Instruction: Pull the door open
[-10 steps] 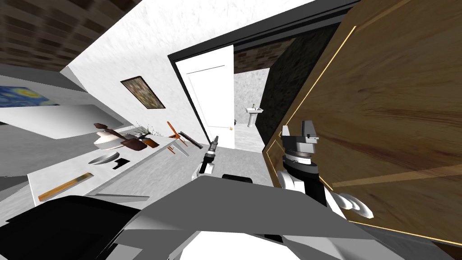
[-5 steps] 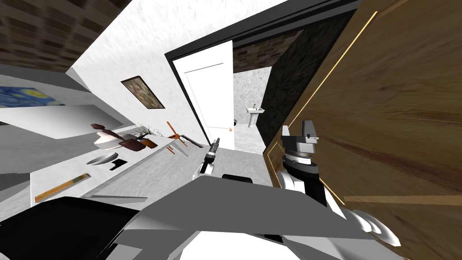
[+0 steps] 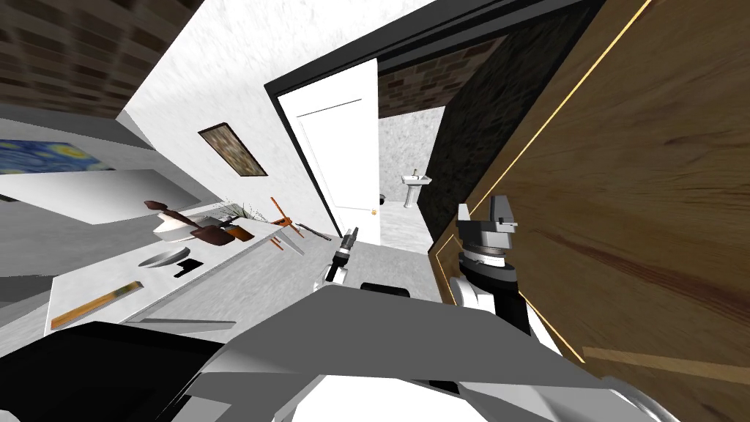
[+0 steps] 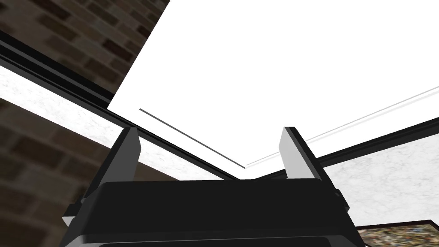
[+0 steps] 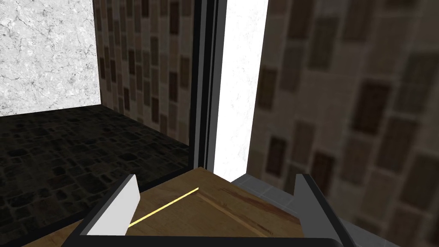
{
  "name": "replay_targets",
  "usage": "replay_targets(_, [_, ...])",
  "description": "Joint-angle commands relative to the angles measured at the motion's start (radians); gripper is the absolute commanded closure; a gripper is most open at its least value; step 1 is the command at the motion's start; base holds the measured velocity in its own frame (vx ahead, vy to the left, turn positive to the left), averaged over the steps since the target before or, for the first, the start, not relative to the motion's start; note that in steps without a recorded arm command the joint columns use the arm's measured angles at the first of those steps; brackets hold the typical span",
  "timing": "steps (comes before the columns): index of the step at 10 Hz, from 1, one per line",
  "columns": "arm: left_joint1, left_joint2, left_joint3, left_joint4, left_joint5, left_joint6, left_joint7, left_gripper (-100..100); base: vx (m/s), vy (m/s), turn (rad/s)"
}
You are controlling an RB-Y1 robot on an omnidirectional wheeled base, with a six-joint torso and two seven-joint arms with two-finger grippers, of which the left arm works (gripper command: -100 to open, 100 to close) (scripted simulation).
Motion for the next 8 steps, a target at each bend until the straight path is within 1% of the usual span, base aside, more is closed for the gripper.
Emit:
replay_targets(1, [-0.006,0.007,-0.002,0.031,-0.007,-0.01,-0.027,-100,0.1,-0.034,0.036])
replay_targets(8, [-0.053,0.034,-0.007,0.194,-0.035,-0.062,-0.133,-100,0.093,-0.051,0.037])
